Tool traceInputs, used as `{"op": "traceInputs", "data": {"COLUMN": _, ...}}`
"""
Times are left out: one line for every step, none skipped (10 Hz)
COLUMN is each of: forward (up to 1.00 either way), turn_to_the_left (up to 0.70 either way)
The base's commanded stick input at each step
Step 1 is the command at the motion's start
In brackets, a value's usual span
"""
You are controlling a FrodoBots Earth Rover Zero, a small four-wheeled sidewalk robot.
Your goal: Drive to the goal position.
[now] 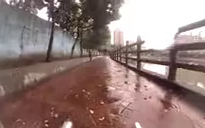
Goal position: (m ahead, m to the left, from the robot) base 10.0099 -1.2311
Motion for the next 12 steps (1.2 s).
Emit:
{"op": "traceInputs", "data": {"forward": 0.50, "turn_to_the_left": 0.06}}
{"op": "traceInputs", "data": {"forward": 0.50, "turn_to_the_left": 0.09}}
{"op": "traceInputs", "data": {"forward": 0.50, "turn_to_the_left": 0.01}}
{"op": "traceInputs", "data": {"forward": 0.50, "turn_to_the_left": 0.05}}
{"op": "traceInputs", "data": {"forward": 0.50, "turn_to_the_left": 0.09}}
{"op": "traceInputs", "data": {"forward": 0.50, "turn_to_the_left": 0.04}}
{"op": "traceInputs", "data": {"forward": 0.50, "turn_to_the_left": 0.00}}
{"op": "traceInputs", "data": {"forward": 0.50, "turn_to_the_left": 0.01}}
{"op": "traceInputs", "data": {"forward": 0.50, "turn_to_the_left": 0.03}}
{"op": "traceInputs", "data": {"forward": 0.50, "turn_to_the_left": 0.02}}
{"op": "traceInputs", "data": {"forward": 0.50, "turn_to_the_left": 0.01}}
{"op": "traceInputs", "data": {"forward": 0.50, "turn_to_the_left": 0.00}}
